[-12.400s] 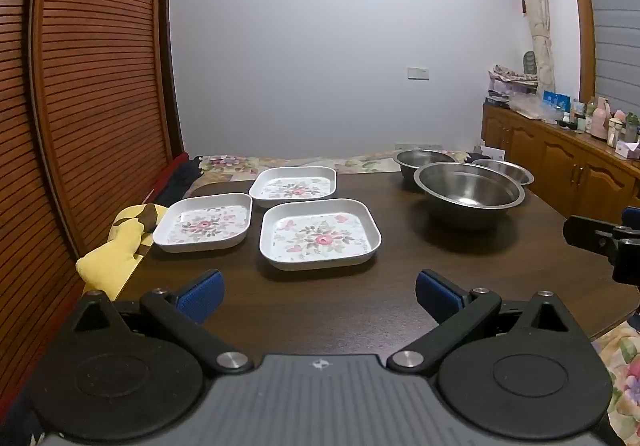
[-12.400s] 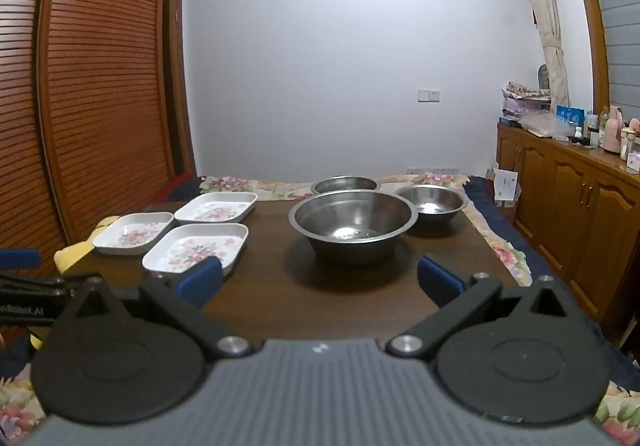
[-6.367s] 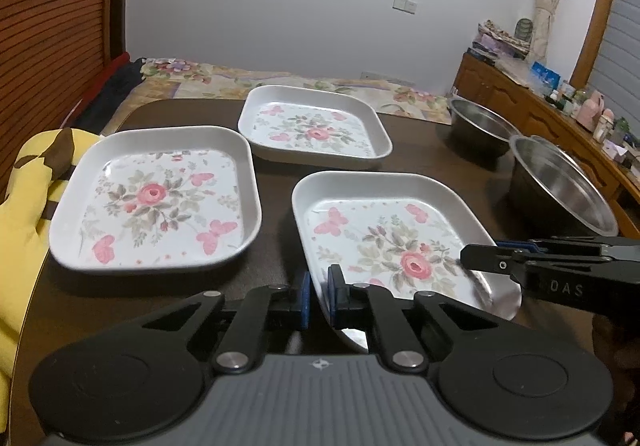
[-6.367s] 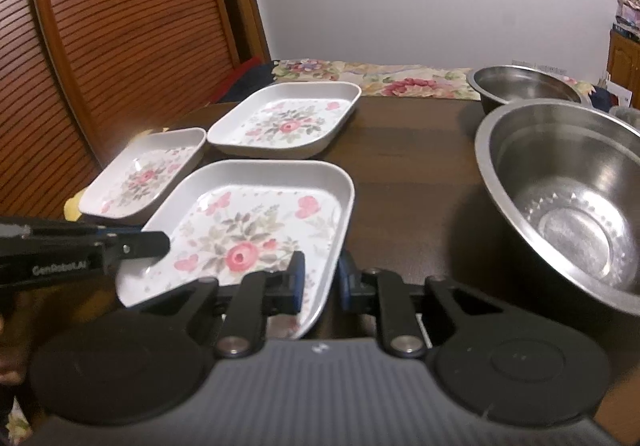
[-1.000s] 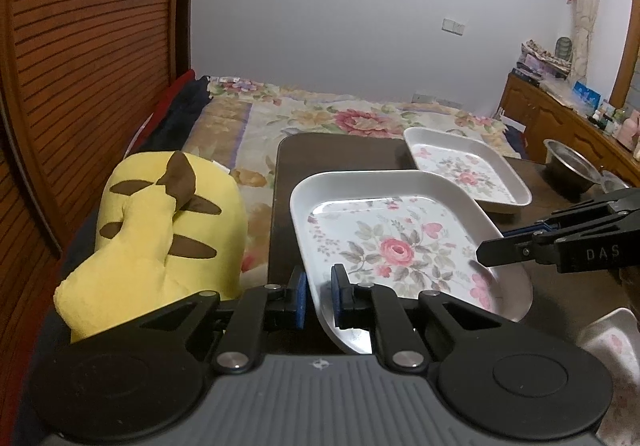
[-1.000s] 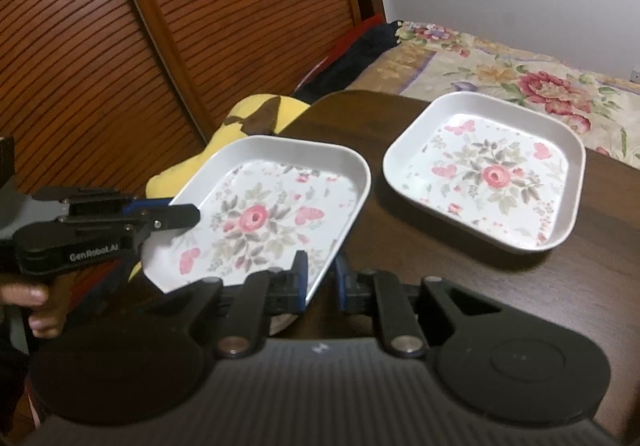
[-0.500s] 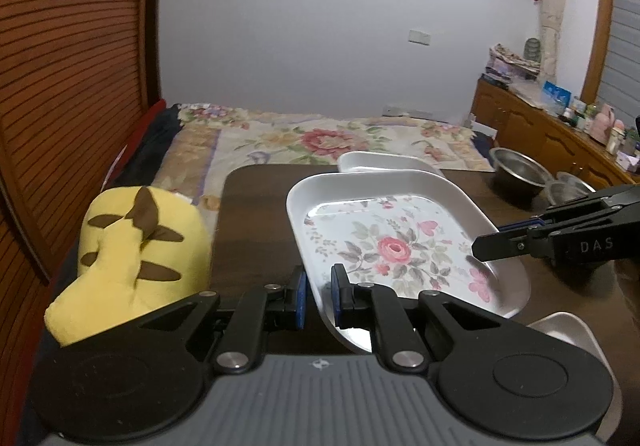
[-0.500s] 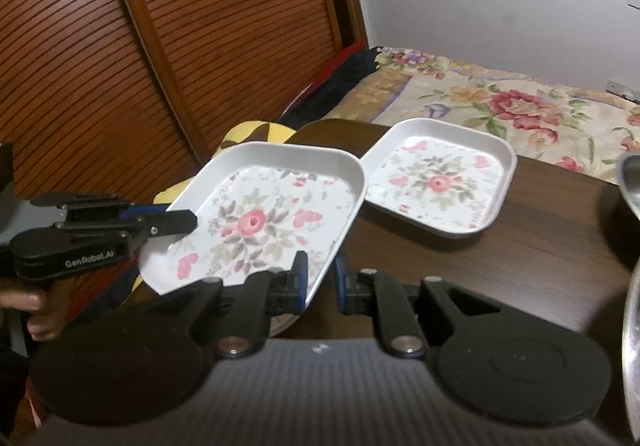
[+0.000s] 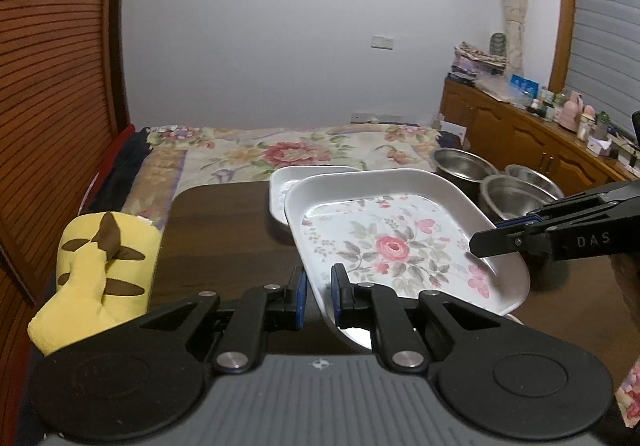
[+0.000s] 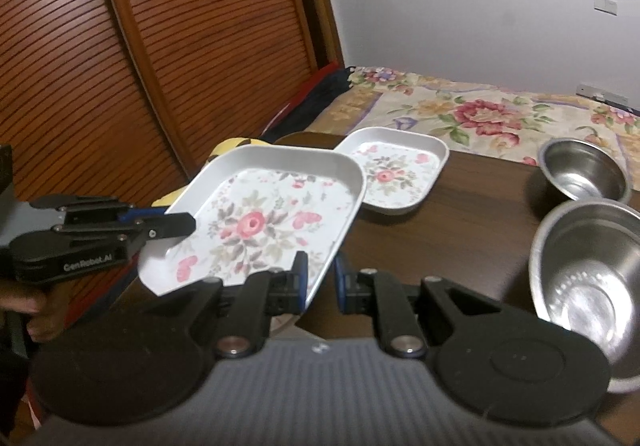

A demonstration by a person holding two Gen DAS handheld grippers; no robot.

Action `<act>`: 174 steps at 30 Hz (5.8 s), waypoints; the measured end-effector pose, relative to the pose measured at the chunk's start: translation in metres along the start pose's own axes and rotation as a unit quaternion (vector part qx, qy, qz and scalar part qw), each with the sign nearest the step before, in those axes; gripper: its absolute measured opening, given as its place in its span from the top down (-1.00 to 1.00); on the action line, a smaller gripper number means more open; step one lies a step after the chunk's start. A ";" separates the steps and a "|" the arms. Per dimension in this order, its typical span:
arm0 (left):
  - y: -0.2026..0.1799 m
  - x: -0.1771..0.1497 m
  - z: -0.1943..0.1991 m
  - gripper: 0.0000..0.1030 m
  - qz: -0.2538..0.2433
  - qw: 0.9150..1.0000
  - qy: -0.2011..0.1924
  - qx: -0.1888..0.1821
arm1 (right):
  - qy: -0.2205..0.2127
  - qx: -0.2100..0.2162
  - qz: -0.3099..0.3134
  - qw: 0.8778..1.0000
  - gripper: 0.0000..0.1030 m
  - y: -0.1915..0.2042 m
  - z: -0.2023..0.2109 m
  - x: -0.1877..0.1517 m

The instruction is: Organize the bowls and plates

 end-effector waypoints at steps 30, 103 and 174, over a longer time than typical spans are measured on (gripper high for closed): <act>-0.066 -0.049 0.029 0.73 -0.031 0.999 0.026 -0.030 | -0.013 -0.012 -0.044 0.999 0.70 -0.023 0.054 -0.064; -0.068 -0.094 0.009 0.72 -0.031 0.999 0.040 -0.001 | -0.094 -0.056 -0.065 0.992 0.67 -0.019 0.055 -0.123; 0.061 0.040 -0.185 0.19 0.027 0.998 0.046 0.018 | 0.034 -0.081 -0.033 0.996 0.20 -0.081 -0.123 0.047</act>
Point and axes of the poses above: each gripper's, at about its wrist camera, not at the fingertips, and z roughly against the way its jaws point, y to its left, x to its top, the point moved 6 cm from there along -z, roughly the way its jaws point, and after that the axes turned 5 degrees about -y, right-handed, at the moved point
